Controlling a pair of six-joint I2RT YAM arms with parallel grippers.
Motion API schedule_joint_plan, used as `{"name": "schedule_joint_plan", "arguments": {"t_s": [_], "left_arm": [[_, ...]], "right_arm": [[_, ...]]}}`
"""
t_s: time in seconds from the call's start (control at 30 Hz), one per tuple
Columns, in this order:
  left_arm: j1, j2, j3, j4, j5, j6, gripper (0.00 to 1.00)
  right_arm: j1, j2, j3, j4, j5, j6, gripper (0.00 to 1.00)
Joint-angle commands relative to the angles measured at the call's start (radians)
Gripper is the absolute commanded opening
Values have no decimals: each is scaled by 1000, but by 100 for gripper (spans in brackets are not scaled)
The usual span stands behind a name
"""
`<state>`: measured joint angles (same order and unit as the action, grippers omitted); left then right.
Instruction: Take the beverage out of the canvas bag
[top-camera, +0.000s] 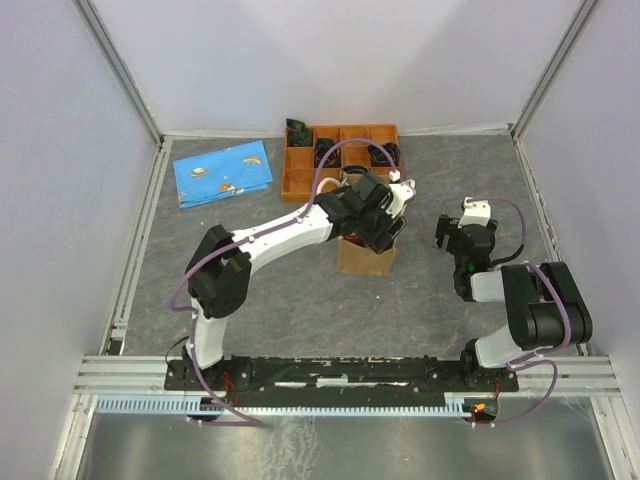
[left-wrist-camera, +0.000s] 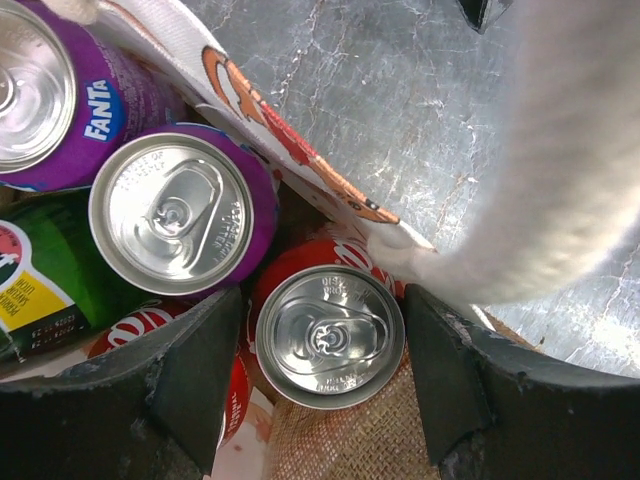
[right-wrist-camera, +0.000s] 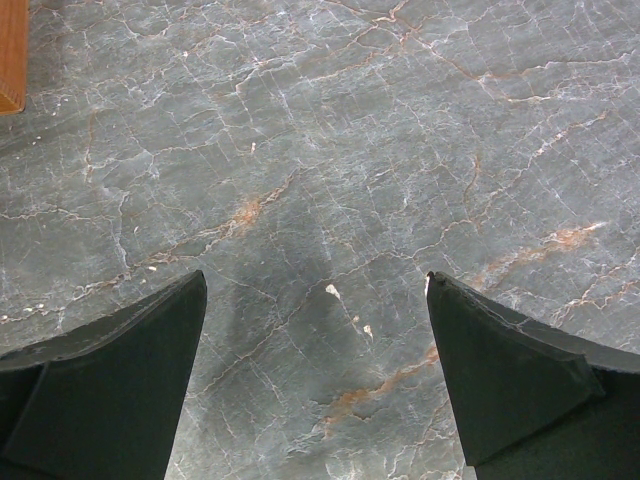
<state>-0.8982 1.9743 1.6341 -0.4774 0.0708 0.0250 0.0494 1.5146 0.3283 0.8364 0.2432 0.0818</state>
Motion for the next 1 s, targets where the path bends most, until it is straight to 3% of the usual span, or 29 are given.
{"name": "schedule_joint_plan", "arguments": {"t_s": [0.0, 0.47, 0.67, 0.87, 0.97], "left_arm": [[10, 70, 48, -155, 23, -14, 74], [10, 154, 79, -237, 7, -31, 72], [10, 174, 78, -257, 27, -28, 52], [10, 168, 89, -264, 27, -27, 4], [9, 159, 115, -278, 14, -22, 3]], "right_arm": [[-3, -12, 31, 29, -10, 3, 99], [-4, -13, 31, 29, -10, 3, 99], [-3, -12, 31, 29, -10, 4, 99], [-4, -12, 31, 29, -10, 2, 99], [-3, -11, 31, 29, -10, 2, 99]]}}
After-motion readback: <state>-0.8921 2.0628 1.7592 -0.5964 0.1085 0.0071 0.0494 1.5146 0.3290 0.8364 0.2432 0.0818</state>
